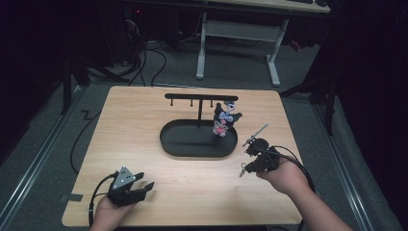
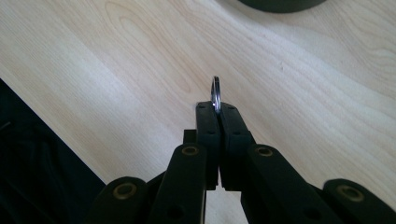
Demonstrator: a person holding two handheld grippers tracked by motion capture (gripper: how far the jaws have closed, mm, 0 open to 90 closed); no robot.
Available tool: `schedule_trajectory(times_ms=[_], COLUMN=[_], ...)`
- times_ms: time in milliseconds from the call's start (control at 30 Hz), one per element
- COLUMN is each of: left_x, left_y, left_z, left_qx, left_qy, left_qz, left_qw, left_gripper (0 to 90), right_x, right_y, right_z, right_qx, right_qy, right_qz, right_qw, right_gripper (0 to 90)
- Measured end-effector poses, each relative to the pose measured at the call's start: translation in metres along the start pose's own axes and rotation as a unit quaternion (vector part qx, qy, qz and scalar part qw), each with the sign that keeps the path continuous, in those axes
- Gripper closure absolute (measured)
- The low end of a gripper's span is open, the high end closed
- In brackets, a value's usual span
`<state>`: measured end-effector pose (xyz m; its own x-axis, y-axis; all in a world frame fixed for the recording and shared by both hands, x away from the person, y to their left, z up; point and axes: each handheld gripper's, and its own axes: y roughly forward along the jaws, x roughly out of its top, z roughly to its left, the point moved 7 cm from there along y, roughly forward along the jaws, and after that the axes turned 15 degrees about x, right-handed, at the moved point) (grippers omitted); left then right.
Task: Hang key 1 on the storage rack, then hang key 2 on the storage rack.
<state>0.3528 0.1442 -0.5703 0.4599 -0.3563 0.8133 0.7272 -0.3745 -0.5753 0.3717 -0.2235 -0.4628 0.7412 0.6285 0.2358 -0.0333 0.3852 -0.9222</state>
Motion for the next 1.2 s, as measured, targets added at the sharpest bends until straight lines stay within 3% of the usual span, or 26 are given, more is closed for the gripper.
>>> schedule_trajectory(times_ms=[333, 700, 733, 767, 833, 1000, 1033, 1100, 1200], left_x=[0.003, 0.003, 0.003, 0.003, 0.004, 0.004, 0.003, 0.003, 0.003], left_y=[-0.004, -0.006, -0.006, -0.006, -0.006, -0.007, -0.007, -0.007, -0.007], left_z=[0.001, 0.004, 0.004, 0.004, 0.004, 0.003, 0.002, 0.002, 0.002], left_qx=[0.000, 0.001, 0.001, 0.001, 0.001, -0.001, -0.002, -0.002, -0.003], left_qy=[-0.004, -0.010, -0.010, -0.012, -0.011, -0.008, -0.009, -0.008, -0.006], left_qz=[-0.014, -0.016, -0.016, -0.017, -0.019, -0.018, -0.018, -0.019, -0.018], left_qw=[0.9999, 0.9998, 0.9998, 0.9998, 0.9998, 0.9998, 0.9998, 0.9998, 0.9998], left_gripper=[43.5, 43.3, 43.3, 43.3, 43.3, 43.3, 43.3, 43.3, 43.3], right_x=[0.040, 0.070, 0.072, 0.074, 0.078, 0.090, 0.091, 0.097, 0.105], right_y=[-0.008, -0.010, -0.010, -0.011, -0.012, -0.018, -0.019, -0.022, -0.026], right_z=[0.009, 0.006, 0.007, 0.005, 0.005, 0.002, 0.004, 0.002, 0.001], right_qx=[-0.002, 0.008, 0.008, 0.008, 0.008, 0.001, 0.000, 0.002, 0.000], right_qy=[-0.034, -0.030, -0.013, -0.026, -0.019, -0.027, -0.014, -0.028, -0.031], right_qz=[-0.005, -0.012, -0.010, -0.009, -0.008, -0.009, -0.009, -0.011, -0.011], right_qw=[0.9994, 0.9995, 0.9998, 0.9996, 0.9998, 0.9996, 0.9999, 0.9995, 0.9995], right_gripper=[89.2, 89.1, 89.2, 89.1, 89.1, 89.2, 89.1, 89.1, 89.2])
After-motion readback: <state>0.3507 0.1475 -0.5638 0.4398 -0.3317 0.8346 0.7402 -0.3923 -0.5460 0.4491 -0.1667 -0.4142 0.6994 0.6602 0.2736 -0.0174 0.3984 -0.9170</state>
